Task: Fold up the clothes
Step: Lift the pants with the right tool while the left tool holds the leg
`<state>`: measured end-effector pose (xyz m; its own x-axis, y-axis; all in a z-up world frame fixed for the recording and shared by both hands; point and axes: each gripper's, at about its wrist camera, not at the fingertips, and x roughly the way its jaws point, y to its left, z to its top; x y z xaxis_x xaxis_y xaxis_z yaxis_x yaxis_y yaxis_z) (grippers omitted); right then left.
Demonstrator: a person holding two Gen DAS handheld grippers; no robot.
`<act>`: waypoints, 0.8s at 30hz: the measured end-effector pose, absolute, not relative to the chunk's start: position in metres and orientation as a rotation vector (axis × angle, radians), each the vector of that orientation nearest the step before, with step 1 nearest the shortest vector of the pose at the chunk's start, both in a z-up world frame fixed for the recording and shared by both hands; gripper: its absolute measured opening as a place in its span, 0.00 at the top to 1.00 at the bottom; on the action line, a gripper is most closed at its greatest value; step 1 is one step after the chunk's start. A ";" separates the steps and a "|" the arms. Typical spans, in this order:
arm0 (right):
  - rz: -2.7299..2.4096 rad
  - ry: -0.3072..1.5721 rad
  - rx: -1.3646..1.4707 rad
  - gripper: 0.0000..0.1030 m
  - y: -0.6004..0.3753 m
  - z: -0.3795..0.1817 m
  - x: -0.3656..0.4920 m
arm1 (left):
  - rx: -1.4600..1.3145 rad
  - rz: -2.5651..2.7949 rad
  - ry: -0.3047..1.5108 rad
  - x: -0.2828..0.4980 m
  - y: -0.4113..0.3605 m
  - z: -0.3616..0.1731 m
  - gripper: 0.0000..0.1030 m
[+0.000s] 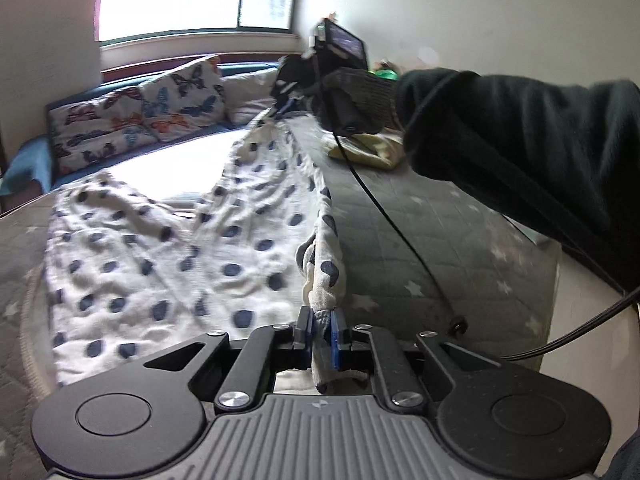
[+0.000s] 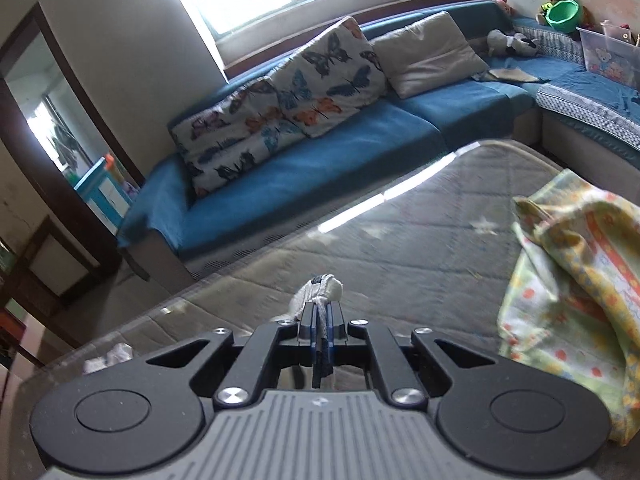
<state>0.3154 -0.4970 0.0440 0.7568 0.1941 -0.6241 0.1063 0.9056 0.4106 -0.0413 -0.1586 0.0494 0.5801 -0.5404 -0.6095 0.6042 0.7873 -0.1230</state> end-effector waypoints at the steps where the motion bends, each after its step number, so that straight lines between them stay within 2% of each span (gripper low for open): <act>1: 0.053 0.709 0.451 0.96 -0.494 0.048 0.316 | 0.088 -0.659 0.673 -0.042 -0.153 0.051 0.91; 8: 0.092 0.653 0.467 0.96 -0.465 0.081 0.322 | -0.009 -0.580 0.649 -0.046 -0.110 0.064 0.91; 14: 0.146 0.632 0.441 0.97 -0.401 0.093 0.336 | -0.085 -0.520 0.631 -0.051 -0.075 0.070 0.91; 24: 0.244 0.677 0.317 0.97 -0.278 0.070 0.363 | -0.218 -0.443 0.657 -0.056 -0.022 0.053 0.91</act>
<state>0.3630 -0.2777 0.0703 0.7540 0.3216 -0.5728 -0.1177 0.9240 0.3638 -0.0561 -0.0220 0.0526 0.7031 -0.4626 -0.5400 0.3273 0.8848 -0.3318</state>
